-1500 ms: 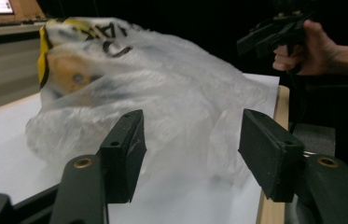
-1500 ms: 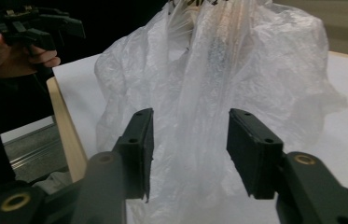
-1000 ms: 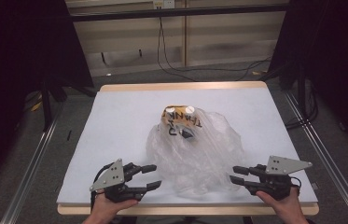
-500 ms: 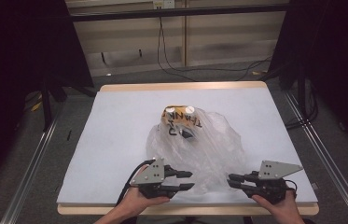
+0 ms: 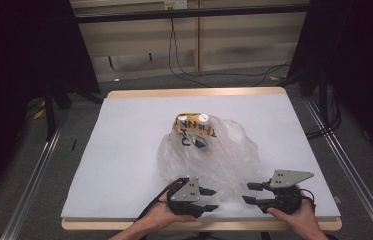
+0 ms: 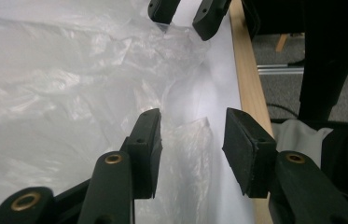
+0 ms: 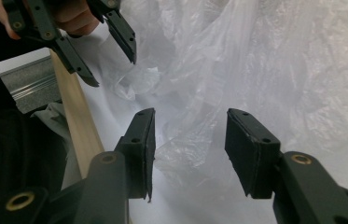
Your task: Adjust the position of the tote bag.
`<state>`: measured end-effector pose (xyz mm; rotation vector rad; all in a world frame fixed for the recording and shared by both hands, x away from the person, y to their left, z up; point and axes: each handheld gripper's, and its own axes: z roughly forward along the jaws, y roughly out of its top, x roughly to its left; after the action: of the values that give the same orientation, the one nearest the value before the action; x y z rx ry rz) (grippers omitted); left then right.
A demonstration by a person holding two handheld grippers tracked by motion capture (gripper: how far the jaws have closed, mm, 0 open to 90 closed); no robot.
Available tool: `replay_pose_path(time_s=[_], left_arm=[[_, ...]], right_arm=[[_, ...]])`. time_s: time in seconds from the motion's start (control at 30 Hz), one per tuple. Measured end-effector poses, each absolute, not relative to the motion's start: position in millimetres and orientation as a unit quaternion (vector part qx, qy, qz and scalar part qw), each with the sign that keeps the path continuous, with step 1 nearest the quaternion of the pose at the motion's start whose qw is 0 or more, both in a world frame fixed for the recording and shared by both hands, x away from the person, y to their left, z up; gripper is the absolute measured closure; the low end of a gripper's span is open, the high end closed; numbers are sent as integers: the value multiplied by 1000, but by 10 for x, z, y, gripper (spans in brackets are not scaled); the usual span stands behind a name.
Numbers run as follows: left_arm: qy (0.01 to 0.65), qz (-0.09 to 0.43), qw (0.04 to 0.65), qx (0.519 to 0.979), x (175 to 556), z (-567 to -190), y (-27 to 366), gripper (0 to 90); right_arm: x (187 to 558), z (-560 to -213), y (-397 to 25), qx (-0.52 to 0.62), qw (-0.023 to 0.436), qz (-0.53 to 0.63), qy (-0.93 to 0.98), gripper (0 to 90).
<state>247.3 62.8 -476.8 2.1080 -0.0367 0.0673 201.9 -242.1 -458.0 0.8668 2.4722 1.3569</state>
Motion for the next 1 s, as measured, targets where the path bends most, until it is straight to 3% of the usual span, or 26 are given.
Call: replay_pose_path(time_s=[0.3,0.37,0.57,0.63,0.7,0.8,1.0], left_arm=[[-6,27,467,884,2494,-4833,600,570],[-7,29,462,886,2495,-4839,584,592],[-13,31,431,902,2487,-4851,526,748],[-4,27,436,900,2501,-4847,539,814],[3,29,441,897,2515,-4839,563,861],[22,21,462,887,2555,-4771,652,891],[32,0,496,868,2525,-4630,836,898]], right_arm=[[2057,-4651,-2339,279,79,433,853,500],[2076,-4697,-2292,274,61,422,862,456],[2085,-4750,-2231,270,71,403,872,558],[2080,-4756,-2226,271,79,397,873,697],[2081,-4749,-2235,266,78,404,872,734],[2067,-4724,-2256,269,78,413,866,855],[2048,-4680,-2287,271,78,430,858,896]])
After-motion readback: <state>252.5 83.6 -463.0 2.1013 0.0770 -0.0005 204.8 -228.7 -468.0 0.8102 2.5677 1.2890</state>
